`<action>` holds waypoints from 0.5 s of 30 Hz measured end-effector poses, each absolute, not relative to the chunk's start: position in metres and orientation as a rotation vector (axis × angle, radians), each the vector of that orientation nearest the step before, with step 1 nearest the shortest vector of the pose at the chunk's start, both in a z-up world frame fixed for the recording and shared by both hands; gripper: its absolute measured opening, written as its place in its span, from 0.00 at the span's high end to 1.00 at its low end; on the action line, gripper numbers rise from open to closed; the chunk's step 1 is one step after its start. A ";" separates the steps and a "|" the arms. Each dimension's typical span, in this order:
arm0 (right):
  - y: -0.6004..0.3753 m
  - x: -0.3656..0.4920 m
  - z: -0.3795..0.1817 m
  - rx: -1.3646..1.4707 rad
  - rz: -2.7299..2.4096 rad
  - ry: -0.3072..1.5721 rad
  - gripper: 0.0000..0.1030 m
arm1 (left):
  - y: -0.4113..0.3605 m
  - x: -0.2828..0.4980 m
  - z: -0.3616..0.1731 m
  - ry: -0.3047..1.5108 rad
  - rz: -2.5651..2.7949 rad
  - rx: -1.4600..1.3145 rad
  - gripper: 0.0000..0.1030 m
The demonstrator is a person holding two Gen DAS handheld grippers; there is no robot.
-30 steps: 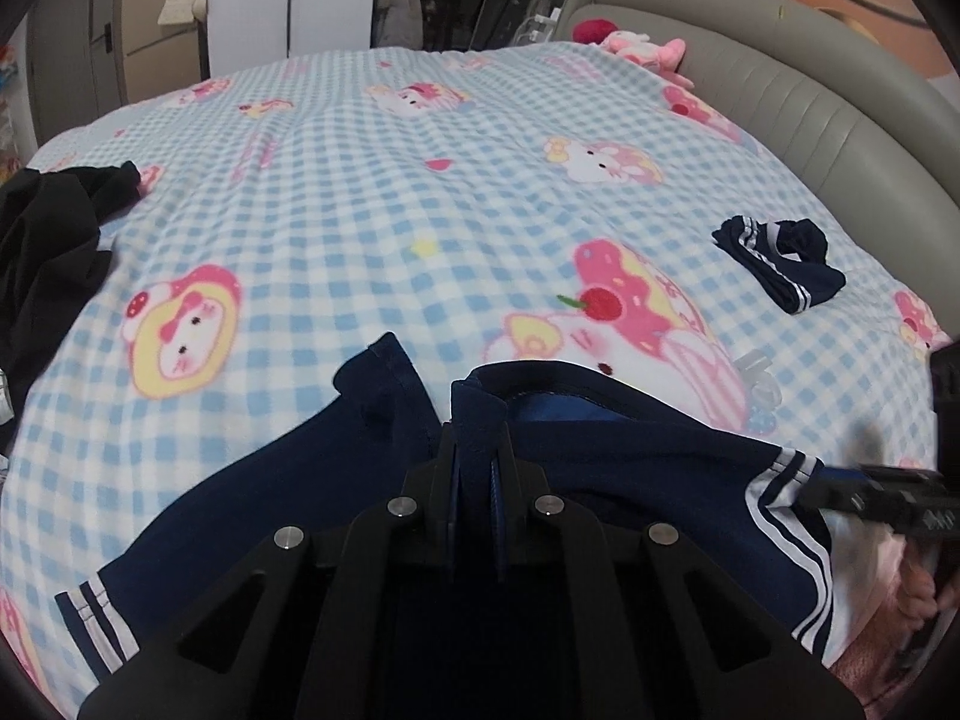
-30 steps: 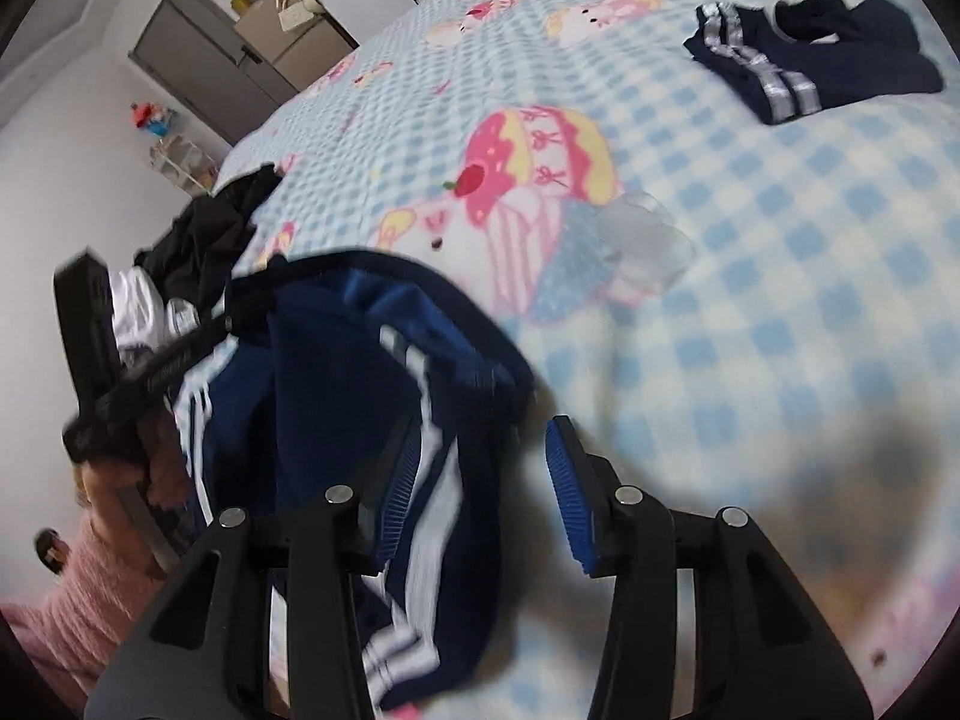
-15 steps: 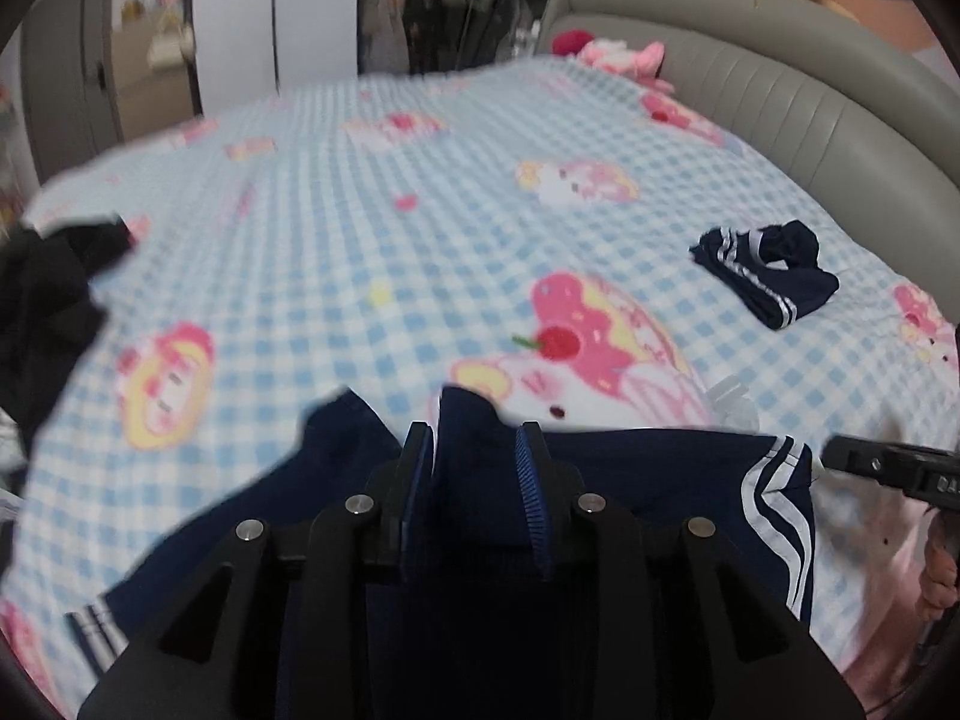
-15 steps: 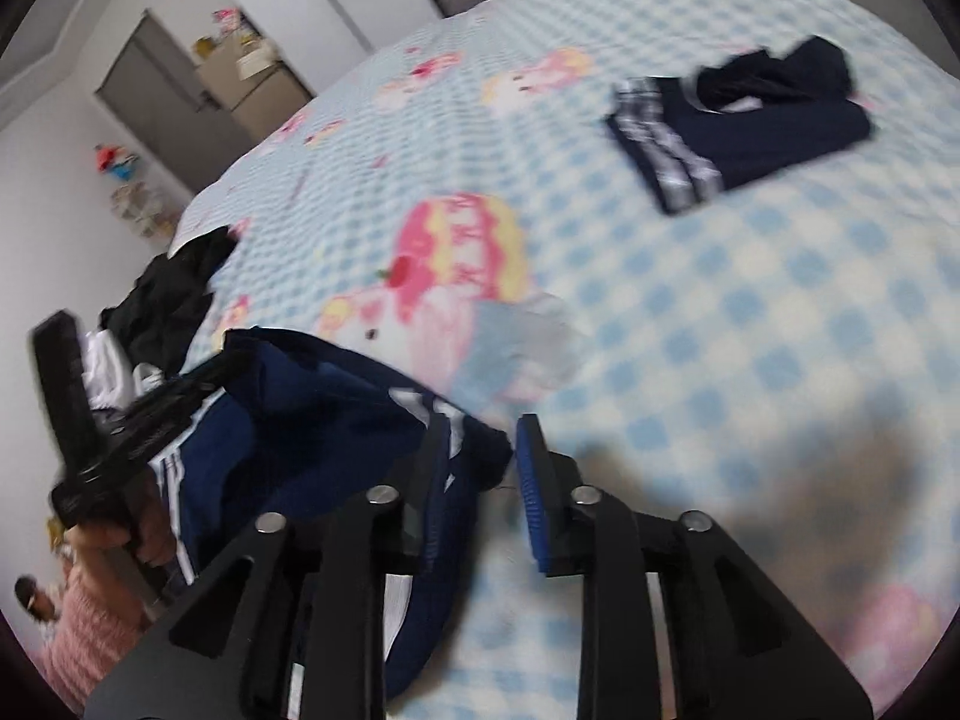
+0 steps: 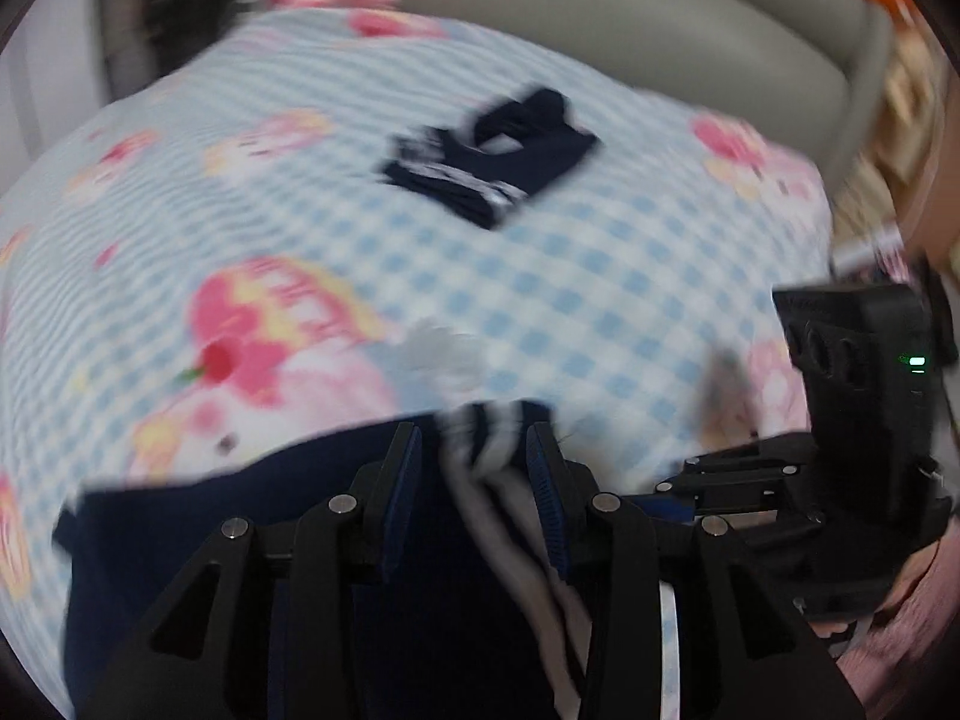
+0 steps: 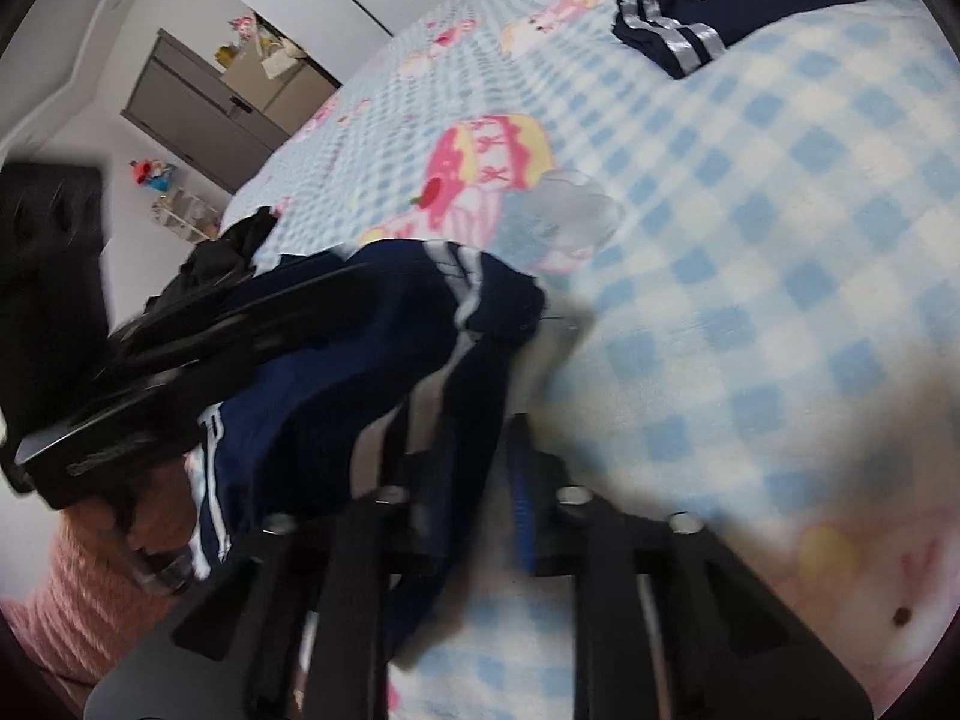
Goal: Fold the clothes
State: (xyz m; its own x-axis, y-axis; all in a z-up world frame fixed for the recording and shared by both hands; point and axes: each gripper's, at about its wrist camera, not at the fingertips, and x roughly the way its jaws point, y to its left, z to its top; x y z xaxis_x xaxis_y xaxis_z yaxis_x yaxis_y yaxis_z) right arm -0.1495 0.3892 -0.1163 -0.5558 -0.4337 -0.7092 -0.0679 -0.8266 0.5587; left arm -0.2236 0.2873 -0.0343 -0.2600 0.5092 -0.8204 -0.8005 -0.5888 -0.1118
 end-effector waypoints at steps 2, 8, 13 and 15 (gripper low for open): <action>0.390 -0.149 -0.114 1.326 -2.471 -0.806 0.90 | 0.307 -0.222 -0.035 0.527 1.888 -1.080 0.62; 0.402 -0.158 -0.113 1.317 -2.466 -0.851 0.88 | 0.337 -0.235 -0.047 0.689 1.720 -1.145 0.58; 0.397 -0.160 -0.121 1.349 -2.416 -0.863 0.70 | 0.335 -0.240 -0.059 0.721 1.694 -1.249 0.86; 0.392 -0.161 -0.119 1.343 -2.420 -0.849 0.68 | 0.328 -0.240 -0.055 0.683 1.723 -1.253 0.88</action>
State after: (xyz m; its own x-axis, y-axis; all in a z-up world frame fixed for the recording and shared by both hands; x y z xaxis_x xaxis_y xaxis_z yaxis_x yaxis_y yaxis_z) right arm -0.1611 0.3917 -0.1186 -0.5462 -0.4718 -0.6922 -0.0641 -0.8004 0.5961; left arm -0.2399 0.3282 -0.0553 -0.1108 0.3286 -0.9380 -0.8820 -0.4674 -0.0596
